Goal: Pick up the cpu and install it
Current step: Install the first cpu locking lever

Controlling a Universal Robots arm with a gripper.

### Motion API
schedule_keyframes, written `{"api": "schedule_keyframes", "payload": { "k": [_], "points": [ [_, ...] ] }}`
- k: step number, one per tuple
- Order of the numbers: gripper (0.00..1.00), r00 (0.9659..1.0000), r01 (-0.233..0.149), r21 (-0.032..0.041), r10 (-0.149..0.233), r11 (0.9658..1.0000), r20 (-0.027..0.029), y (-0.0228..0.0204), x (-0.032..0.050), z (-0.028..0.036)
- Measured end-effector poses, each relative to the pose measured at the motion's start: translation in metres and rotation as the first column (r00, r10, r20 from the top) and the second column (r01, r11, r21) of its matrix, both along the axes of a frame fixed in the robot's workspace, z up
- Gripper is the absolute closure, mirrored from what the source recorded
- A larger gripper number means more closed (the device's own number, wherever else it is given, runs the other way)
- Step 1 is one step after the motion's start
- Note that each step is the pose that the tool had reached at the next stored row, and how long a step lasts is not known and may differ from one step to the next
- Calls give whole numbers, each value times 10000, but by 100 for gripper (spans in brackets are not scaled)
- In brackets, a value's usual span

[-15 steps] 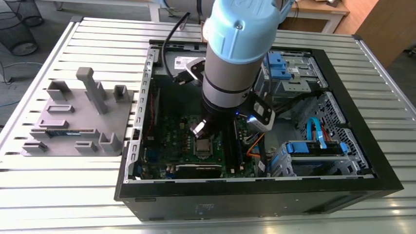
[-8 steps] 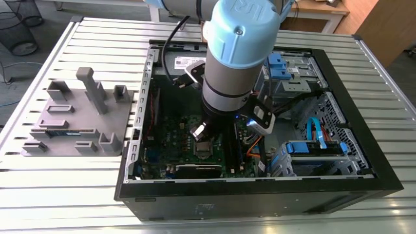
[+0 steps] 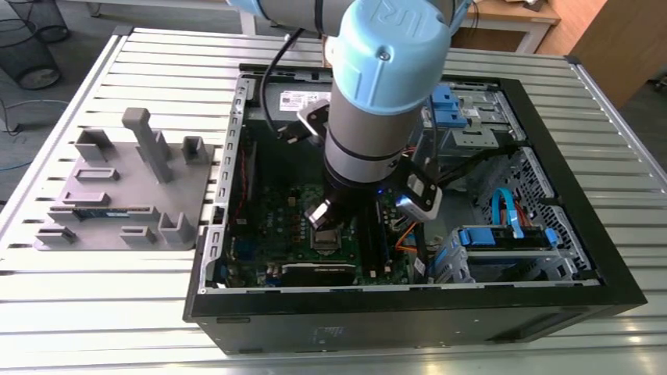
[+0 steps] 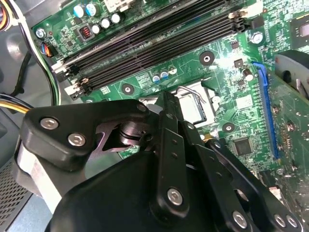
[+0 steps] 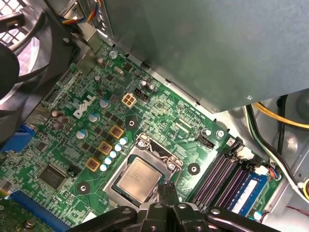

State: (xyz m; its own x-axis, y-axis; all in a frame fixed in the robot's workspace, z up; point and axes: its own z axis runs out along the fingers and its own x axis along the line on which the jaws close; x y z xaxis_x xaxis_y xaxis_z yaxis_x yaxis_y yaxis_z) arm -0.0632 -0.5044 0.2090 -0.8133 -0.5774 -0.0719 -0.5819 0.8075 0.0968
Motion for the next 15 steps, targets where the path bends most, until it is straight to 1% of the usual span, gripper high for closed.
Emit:
{"api": "schedule_keyframes", "payload": {
  "k": [5,8,15],
  "points": [
    [89,10000,75,-1,-75,10000,0,-16,4,-24],
    [89,9999,117,-1,-117,9999,0,-28,5,-54],
    [89,9999,132,-4,-132,9999,0,-48,9,-90]
  ]
}}
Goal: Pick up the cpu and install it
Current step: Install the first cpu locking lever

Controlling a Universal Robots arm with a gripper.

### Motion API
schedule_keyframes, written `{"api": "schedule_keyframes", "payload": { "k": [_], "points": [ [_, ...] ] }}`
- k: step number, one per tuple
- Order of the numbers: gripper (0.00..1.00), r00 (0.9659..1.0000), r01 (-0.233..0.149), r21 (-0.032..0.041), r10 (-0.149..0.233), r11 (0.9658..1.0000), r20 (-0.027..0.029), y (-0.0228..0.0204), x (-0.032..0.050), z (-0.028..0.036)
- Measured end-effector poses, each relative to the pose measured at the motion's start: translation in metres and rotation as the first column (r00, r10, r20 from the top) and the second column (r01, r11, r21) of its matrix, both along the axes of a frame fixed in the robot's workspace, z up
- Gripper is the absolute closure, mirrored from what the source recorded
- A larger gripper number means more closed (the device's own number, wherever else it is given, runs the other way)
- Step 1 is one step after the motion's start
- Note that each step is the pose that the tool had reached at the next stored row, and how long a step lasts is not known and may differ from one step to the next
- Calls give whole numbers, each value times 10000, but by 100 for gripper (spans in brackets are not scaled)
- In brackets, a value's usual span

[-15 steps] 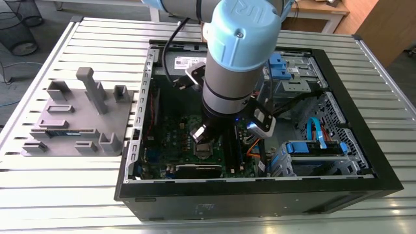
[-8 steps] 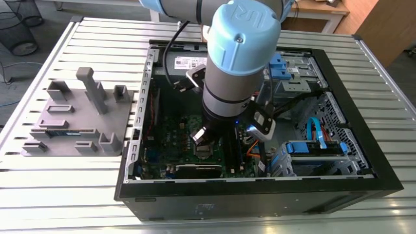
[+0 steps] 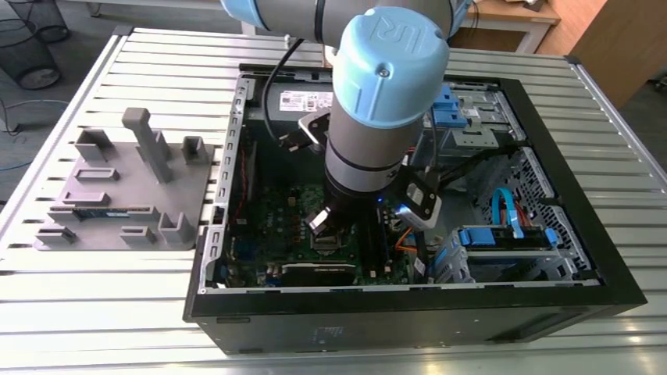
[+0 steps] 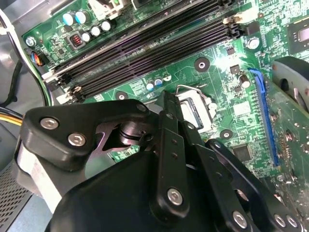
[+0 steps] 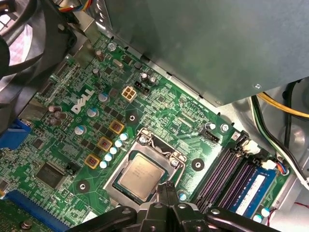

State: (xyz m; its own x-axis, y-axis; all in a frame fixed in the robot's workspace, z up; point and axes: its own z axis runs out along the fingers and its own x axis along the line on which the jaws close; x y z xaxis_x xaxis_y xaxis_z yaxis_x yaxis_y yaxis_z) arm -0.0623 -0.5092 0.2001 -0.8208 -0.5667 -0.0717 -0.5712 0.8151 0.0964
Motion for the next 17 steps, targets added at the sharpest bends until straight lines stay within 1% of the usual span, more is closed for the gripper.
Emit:
{"api": "schedule_keyframes", "payload": {
  "k": [10,12,14,17],
  "points": [
    [89,10000,0,-2,0,10000,0,-42,2,-22],
    [89,10000,-1,11,1,10000,0,-49,3,-22],
    [89,10000,-1,47,1,10000,0,-56,4,-22],
    [89,10000,-1,146,1,9999,0,-67,4,-22]
  ]
}}
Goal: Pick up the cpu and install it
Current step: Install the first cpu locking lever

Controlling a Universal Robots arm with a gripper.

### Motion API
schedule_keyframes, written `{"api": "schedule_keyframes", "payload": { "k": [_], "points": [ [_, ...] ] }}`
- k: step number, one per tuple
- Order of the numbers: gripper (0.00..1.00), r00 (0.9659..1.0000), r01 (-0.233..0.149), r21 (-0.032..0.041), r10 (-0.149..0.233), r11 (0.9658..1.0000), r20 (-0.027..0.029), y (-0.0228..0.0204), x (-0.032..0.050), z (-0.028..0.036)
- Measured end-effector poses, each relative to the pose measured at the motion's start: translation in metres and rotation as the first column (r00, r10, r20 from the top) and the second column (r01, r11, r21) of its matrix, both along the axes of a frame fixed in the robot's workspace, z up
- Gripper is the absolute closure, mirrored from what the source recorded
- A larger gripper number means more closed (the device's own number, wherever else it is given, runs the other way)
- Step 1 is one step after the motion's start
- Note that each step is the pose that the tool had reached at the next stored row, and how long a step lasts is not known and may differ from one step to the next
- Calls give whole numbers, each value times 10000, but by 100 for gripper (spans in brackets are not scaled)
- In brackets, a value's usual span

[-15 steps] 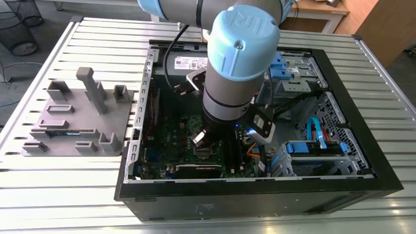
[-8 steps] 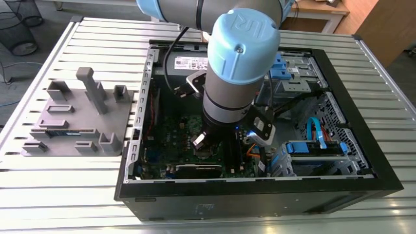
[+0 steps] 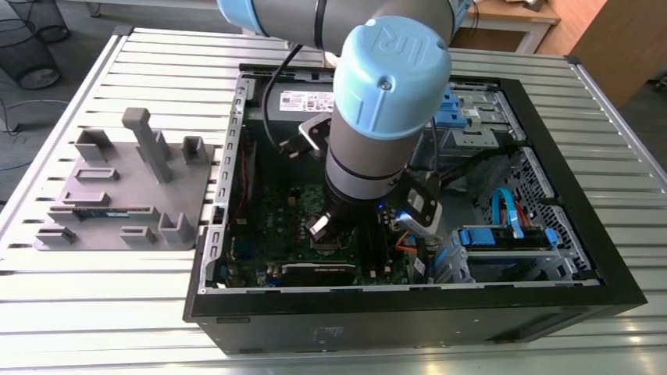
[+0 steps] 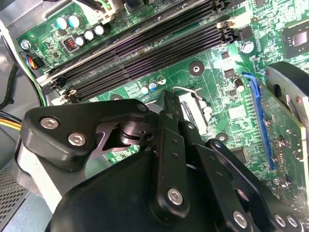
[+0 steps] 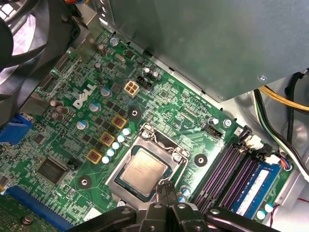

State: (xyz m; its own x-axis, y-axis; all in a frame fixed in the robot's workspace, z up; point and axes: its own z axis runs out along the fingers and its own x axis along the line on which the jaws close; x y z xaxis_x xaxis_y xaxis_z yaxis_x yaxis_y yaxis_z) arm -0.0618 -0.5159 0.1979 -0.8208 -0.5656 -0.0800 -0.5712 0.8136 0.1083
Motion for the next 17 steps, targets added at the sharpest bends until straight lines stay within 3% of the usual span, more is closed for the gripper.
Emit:
{"api": "schedule_keyframes", "payload": {
  "k": [3,17],
  "points": [
    [89,10000,1,42,-1,10000,1,-5,0,0],
    [89,10000,0,49,0,10000,0,-14,1,-10]
  ]
}}
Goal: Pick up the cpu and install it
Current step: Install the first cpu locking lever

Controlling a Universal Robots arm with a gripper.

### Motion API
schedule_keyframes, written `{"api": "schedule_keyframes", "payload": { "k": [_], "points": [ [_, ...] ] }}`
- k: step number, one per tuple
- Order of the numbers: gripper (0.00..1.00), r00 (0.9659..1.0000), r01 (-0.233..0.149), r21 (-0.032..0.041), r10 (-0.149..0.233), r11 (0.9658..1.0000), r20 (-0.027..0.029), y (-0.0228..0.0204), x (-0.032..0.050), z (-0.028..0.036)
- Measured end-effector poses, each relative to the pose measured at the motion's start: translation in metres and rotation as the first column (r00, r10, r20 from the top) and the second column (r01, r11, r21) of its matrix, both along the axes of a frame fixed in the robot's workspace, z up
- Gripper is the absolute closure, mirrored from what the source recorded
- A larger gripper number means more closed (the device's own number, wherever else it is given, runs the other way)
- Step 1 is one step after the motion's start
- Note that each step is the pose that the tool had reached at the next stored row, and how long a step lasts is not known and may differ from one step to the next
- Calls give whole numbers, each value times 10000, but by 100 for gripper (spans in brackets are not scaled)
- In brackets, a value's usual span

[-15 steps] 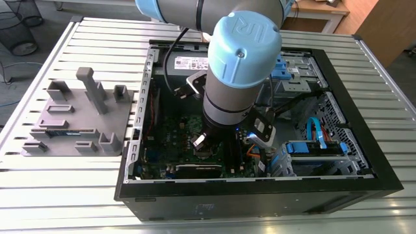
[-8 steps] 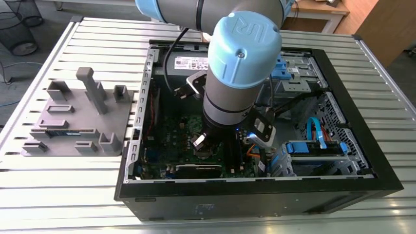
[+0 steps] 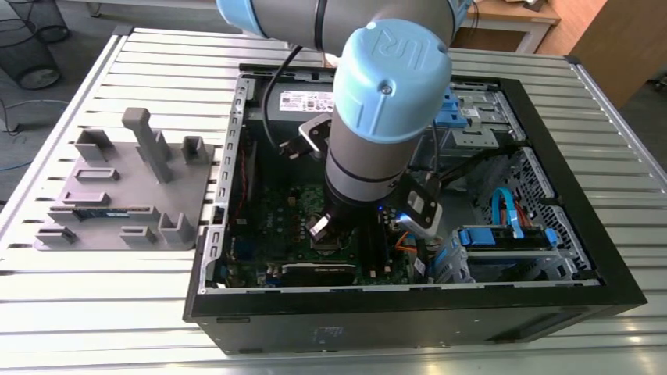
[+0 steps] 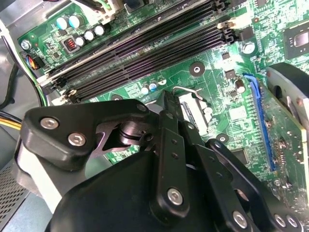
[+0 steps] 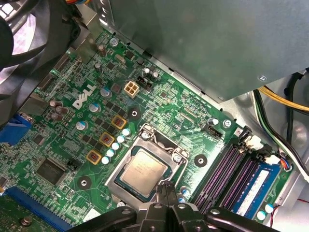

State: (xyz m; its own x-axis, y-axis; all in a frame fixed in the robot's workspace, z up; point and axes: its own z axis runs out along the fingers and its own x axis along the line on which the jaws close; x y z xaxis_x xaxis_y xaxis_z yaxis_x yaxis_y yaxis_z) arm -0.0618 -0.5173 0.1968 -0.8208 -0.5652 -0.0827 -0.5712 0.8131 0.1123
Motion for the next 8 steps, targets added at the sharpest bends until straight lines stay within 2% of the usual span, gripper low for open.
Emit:
{"api": "schedule_keyframes", "payload": {
  "k": [8],
  "points": [
    [89,10000,0,-1,0,10000,1,-46,6,-5]
  ]
}}
